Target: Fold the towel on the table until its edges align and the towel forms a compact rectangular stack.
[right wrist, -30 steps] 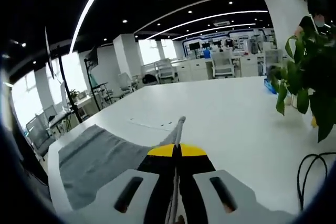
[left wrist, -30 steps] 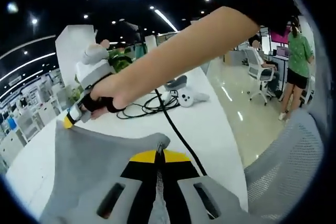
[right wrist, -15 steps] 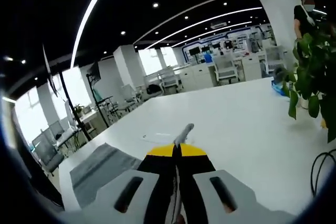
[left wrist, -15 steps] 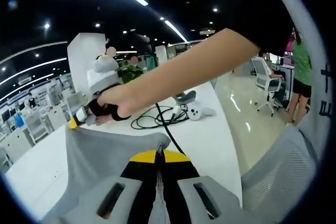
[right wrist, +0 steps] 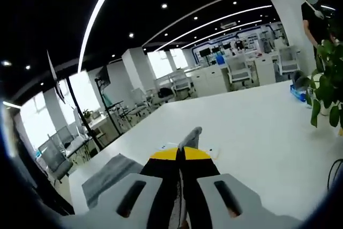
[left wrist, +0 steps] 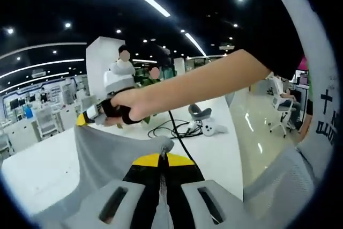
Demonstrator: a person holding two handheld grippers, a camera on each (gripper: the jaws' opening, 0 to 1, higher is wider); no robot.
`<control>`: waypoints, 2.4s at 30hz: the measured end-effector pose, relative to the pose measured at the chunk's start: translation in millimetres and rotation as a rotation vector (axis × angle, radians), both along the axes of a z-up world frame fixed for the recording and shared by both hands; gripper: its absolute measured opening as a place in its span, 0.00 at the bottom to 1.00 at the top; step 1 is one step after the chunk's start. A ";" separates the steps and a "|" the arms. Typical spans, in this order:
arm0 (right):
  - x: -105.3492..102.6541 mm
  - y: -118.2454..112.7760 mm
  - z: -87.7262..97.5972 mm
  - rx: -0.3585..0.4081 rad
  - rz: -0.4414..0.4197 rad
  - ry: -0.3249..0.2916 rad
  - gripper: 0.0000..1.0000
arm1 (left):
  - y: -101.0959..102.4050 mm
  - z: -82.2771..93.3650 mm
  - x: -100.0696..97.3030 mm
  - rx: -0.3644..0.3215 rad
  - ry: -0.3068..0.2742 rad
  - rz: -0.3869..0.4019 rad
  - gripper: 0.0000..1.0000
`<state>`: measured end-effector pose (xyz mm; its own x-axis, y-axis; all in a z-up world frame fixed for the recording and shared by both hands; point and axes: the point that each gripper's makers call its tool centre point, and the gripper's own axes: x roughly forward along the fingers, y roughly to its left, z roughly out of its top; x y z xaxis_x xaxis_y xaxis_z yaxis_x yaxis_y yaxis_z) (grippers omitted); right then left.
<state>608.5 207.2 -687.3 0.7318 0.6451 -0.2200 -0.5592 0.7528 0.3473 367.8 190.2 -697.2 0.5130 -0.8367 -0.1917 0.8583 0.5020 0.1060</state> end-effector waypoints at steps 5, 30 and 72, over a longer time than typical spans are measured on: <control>-2.1 22.1 13.5 0.011 0.028 -0.014 0.00 | 16.6 6.0 -3.6 -0.022 0.010 0.036 0.02; -12.5 130.1 67.8 0.033 0.129 -0.051 0.00 | 136.5 50.4 -18.6 -0.093 -0.024 0.245 0.02; -39.7 286.5 65.6 0.008 0.296 -0.044 0.00 | 285.7 37.3 -37.5 -0.113 0.006 0.487 0.02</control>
<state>568.8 493.7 -621.7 0.5206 0.8331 -0.1868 -0.7683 0.5525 0.3232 330.3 475.8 -660.0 0.8487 -0.5155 -0.1179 0.5214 0.8530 0.0238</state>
